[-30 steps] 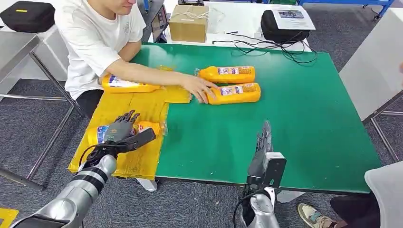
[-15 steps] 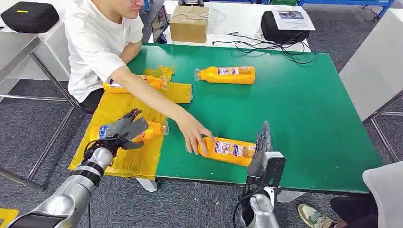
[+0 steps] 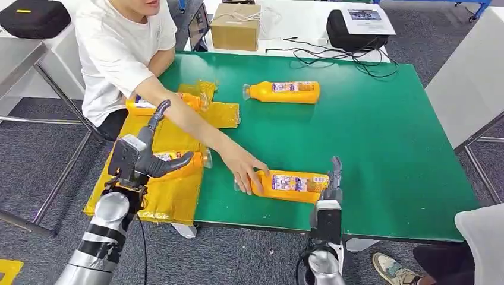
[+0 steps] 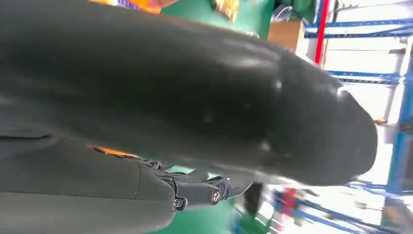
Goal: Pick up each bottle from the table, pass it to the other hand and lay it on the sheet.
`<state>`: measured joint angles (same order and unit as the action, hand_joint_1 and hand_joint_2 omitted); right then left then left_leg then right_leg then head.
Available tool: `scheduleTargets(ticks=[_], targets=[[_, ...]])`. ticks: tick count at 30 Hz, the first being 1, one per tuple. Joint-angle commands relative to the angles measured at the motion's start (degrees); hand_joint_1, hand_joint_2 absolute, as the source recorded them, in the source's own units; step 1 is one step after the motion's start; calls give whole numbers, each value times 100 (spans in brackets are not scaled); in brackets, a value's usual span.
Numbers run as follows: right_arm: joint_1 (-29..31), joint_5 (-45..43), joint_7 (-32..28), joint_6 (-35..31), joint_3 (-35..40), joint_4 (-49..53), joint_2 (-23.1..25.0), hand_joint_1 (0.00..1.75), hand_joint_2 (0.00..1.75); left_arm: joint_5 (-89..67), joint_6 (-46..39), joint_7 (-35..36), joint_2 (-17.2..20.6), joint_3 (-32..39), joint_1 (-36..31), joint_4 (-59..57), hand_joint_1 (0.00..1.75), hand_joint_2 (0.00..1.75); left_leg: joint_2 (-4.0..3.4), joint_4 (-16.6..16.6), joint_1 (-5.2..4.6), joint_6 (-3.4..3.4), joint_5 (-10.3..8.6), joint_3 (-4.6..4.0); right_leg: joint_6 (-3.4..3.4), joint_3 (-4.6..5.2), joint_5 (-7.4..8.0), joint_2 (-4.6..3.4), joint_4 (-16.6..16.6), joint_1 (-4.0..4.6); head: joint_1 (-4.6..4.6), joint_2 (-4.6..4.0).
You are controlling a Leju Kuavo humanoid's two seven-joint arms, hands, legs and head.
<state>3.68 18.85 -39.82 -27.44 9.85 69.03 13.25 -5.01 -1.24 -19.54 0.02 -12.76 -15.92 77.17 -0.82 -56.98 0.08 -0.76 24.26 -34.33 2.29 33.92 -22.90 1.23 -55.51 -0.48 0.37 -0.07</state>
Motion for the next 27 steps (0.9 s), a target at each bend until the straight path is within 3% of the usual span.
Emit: scheduleTargets(ticks=[1, 4, 6, 7, 8, 11, 13, 18, 27], targets=[[120, 1037, -16, -806, 987, 263, -638, 0, 0, 274, -114, -164, -147, -207, -47, 319, 0, 175, 11, -2, 4, 3, 6, 14, -5, -16, -7, -4, 0, 2, -2, 0], [325, 1995, 482, -1060, 1100, -163, -849, 0, 0, 354, -254, -301, -199, -126, 78, 529, 0, 175, 11, -1, 3, 2, 8, 21, -5, -22, -8, -7, 0, 1, 0, 0], [580, 3405, 1335, -1066, 1345, -688, -1177, 0, 0, 318, -190, -408, -172, -210, 272, 911, 0, 175, 2, 0, 4, 1, 10, 23, -3, -25, -5, -15, 6, 2, 0, 0], [759, 3716, 1664, -1017, 1358, -1002, -1301, 0, 175, 319, -151, -413, -193, -251, 449, 1204, 0, 175, -7, 3, 5, -1, 8, 22, -2, -24, 0, -22, 12, 3, 0, 0], [937, 4099, 1942, -1068, 1360, -1270, -1395, 0, 175, 295, -100, -397, -200, -337, 554, 1339, 0, 175, -6, 5, 3, -1, 5, 18, -2, -21, 1, -18, 10, 2, 0, 0], [1198, 4365, 2023, -1100, 1356, -1646, -1487, 0, 175, 260, -112, -376, -186, -443, 659, 1490, 0, 175, -8, 5, 1, -1, 6, 21, 0, -23, 1, -19, 10, 0, -2, 0], [1745, 4925, 2459, -945, 1436, -2286, -1609, 0, 175, 386, -71, -467, -267, -532, 790, 1595, 0, 175, 2, 3, -2, -2, 6, 23, 0, -27, -2, -13, 8, -5, 2, 0], [2453, 5262, 2981, -161, 1711, -3166, -1528, 0, 175, 468, -235, -392, -292, -636, 1001, 1625, 0, 175, -14, 0, -5, -1, 5, 9, -1, -12, 5, -25, 4, -8, -2, 0], [2604, 5392, 3557, 519, 1921, -3308, -1477, 0, 175, 113, -447, -303, -306, -540, 1276, 1685, 0, 175, -12, -1, -4, 3, 15, 27, -5, -24, -8, -27, -2, -7, 0, 0]])
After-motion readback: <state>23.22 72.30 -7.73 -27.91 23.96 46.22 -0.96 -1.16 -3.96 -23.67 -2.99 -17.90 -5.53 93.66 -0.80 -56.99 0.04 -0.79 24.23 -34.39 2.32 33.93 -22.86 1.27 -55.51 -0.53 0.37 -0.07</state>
